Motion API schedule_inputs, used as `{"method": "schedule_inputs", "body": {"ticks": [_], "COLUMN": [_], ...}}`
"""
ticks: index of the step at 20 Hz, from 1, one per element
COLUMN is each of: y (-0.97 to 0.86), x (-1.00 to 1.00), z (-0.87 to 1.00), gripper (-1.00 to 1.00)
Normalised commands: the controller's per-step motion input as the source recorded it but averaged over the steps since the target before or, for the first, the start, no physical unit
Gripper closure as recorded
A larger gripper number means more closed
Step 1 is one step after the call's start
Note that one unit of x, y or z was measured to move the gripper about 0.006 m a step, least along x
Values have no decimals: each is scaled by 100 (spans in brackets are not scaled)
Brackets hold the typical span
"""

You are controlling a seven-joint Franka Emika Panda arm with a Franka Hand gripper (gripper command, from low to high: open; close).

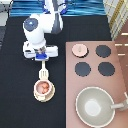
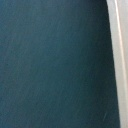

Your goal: Take the lid off the pot, put the pot on the plate, and use the tool to push the pot to the front of the table.

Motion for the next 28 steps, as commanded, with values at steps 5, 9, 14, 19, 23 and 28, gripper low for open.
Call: {"method": "schedule_inputs", "body": {"ticks": [5, 9, 14, 19, 23, 28], "y": [54, 25, -1, -3, -5, -12], "x": [-96, -71, 65, 97, 100, 99], "z": [10, -2, 0, 0, 0, 0], "gripper": [100, 100, 100, 100, 100, 100]}}
